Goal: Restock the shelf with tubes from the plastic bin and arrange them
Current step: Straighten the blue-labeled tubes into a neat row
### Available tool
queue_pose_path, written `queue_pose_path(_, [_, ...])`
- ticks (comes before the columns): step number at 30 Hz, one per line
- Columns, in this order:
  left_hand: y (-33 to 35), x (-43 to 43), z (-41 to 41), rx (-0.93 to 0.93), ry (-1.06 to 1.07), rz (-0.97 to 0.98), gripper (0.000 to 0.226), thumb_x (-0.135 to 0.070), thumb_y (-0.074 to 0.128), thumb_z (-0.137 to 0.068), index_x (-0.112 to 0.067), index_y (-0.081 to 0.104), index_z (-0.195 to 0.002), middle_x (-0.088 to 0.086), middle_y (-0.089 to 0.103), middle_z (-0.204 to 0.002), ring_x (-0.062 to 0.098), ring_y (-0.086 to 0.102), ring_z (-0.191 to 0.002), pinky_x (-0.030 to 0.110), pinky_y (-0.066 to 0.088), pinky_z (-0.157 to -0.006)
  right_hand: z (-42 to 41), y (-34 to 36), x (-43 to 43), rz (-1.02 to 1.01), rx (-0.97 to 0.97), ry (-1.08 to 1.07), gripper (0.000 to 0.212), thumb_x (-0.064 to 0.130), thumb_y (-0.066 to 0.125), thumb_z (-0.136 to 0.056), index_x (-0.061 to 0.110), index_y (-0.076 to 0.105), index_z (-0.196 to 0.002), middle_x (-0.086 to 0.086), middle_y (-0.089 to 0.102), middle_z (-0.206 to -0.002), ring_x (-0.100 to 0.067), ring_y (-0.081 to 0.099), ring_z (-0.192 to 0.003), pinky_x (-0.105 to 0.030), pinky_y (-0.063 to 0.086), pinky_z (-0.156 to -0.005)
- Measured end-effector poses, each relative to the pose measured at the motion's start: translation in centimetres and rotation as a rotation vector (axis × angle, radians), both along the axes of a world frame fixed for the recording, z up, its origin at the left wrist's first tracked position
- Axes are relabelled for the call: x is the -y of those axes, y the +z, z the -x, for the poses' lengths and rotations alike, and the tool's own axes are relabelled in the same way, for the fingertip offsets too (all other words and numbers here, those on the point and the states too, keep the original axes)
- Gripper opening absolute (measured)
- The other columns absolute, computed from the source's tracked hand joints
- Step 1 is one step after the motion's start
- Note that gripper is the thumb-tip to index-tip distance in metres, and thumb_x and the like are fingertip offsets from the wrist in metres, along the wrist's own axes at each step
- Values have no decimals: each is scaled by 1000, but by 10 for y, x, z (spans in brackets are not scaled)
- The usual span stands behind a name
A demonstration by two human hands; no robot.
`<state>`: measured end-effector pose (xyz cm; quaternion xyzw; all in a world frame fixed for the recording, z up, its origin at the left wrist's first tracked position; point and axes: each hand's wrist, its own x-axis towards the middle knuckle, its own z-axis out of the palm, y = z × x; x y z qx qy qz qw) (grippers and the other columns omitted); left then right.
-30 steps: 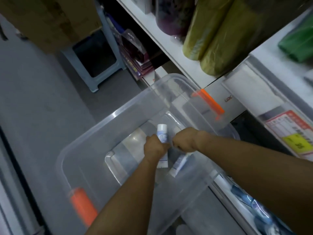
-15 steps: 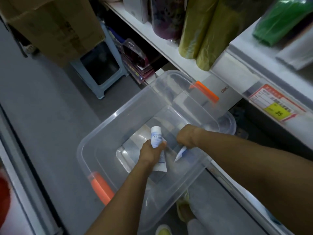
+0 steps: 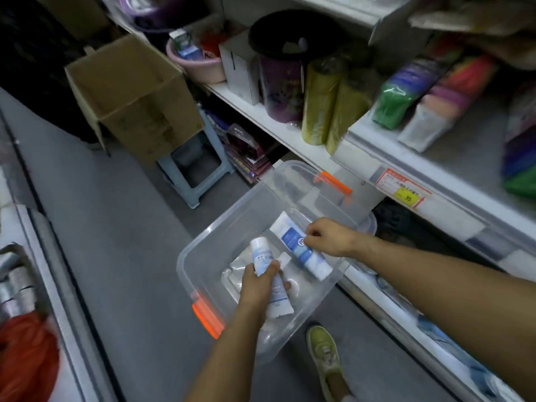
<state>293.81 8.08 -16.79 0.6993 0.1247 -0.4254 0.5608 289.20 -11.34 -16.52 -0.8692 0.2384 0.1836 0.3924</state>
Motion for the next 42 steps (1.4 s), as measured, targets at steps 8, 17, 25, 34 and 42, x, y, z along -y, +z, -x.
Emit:
queue_pose_path(8, [94, -25, 48, 104, -112, 158, 25, -18, 62, -92, -13, 51, -114, 15, 70, -95, 29, 69, -72, 39, 58, -64, 97, 90, -71, -621, 128, -635, 27, 16, 49, -92, -3, 64, -103, -19, 61, -87, -27, 54, -70, -27, 45, -57])
queue_pose_path(17, [176, -25, 141, 180, -347, 190, 25, -17, 67, -88, -14, 52, -107, 15, 68, -105, 32, 69, -90, 45, 58, -78, 210, 182, -106, -665, 272, -734, 17, 27, 46, -100, 17, 60, -100, -6, 65, -88, -18, 57, -70, -27, 47, -56])
queue_pose_path(25, [245, 0, 236, 282, -609, 272, 26, -17, 66, -88, -16, 55, -112, 9, 70, -101, 26, 68, -84, 41, 57, -73, 339, 254, -106, -651, 437, -757, 22, 7, 62, -90, 14, 57, -111, -7, 66, -94, -19, 62, -77, -32, 50, -66])
queue_pose_path(34, [300, 38, 420, 349, -796, 397, 22, -26, 58, -94, -18, 55, -114, 8, 68, -103, 23, 69, -85, 36, 55, -68, 536, 306, -97, -475, 574, -942, 37, -5, 70, -80, 10, 56, -111, -12, 69, -95, -18, 66, -77, -31, 55, -74])
queue_pose_path(42, [347, 67, 610, 316, -920, 516, 17, -22, 43, -100, -16, 48, -115, 13, 61, -97, 29, 66, -77, 46, 54, -72, 733, 366, -89, -224, 636, -990, 43, 10, 76, -69, 17, 61, -108, -7, 66, -96, -17, 60, -82, -30, 46, -67])
